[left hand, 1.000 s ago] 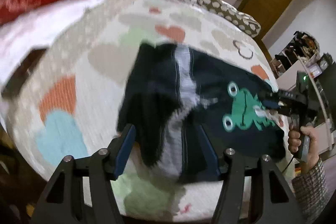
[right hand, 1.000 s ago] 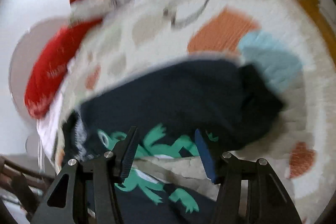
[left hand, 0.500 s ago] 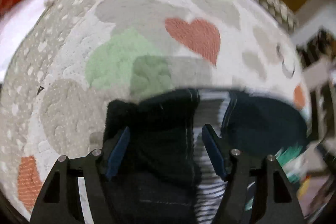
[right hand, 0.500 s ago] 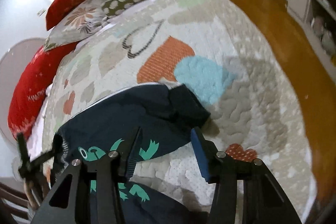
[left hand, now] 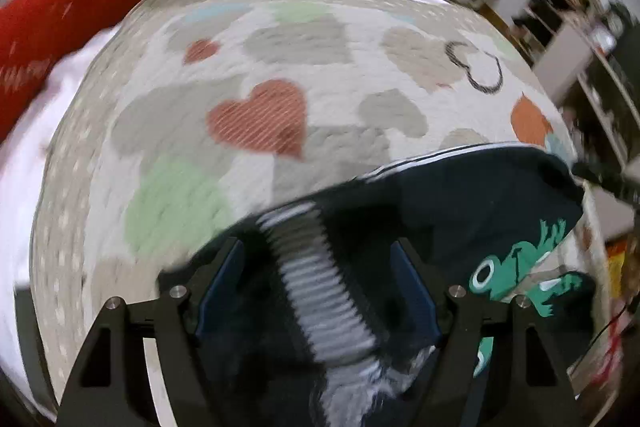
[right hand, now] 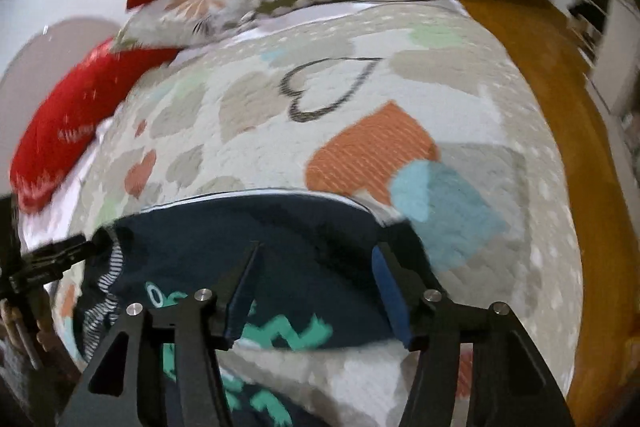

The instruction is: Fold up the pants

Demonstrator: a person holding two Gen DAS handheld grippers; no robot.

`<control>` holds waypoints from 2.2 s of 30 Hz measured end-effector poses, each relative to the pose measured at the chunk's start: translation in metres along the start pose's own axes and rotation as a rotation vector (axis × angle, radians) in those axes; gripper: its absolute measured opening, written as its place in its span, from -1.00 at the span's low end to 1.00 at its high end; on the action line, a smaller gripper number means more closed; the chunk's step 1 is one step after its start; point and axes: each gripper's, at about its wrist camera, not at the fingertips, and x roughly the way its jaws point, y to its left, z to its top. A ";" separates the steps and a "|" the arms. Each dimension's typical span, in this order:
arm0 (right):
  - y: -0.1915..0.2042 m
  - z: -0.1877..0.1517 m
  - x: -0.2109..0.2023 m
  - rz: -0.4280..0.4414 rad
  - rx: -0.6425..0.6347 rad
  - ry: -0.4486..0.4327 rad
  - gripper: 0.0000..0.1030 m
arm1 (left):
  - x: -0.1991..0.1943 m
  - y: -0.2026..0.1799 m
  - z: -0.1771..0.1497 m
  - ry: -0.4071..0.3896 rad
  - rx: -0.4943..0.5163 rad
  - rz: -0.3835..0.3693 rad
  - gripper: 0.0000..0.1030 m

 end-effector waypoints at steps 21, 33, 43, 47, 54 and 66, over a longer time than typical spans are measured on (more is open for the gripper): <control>0.036 0.023 0.083 0.000 -0.264 0.117 -0.88 | 0.045 -0.044 0.029 0.011 0.249 0.021 -0.84; 0.066 -0.023 -0.031 -0.033 -0.295 -0.093 -0.88 | -0.083 -0.062 -0.033 -0.247 0.254 0.057 -0.84; 0.074 -0.152 -0.074 0.056 -0.271 -0.111 -0.88 | -0.097 -0.061 -0.171 -0.271 0.140 0.004 -0.82; 0.055 -0.202 -0.053 0.090 -0.169 -0.041 -0.65 | -0.072 -0.050 -0.214 -0.151 0.062 0.001 -0.73; -0.001 -0.229 -0.103 0.116 0.083 -0.188 0.19 | -0.117 -0.017 -0.216 -0.245 -0.030 0.028 -0.33; -0.069 -0.226 -0.106 0.156 0.384 -0.228 0.22 | -0.041 0.001 -0.167 -0.070 -0.202 0.184 -0.24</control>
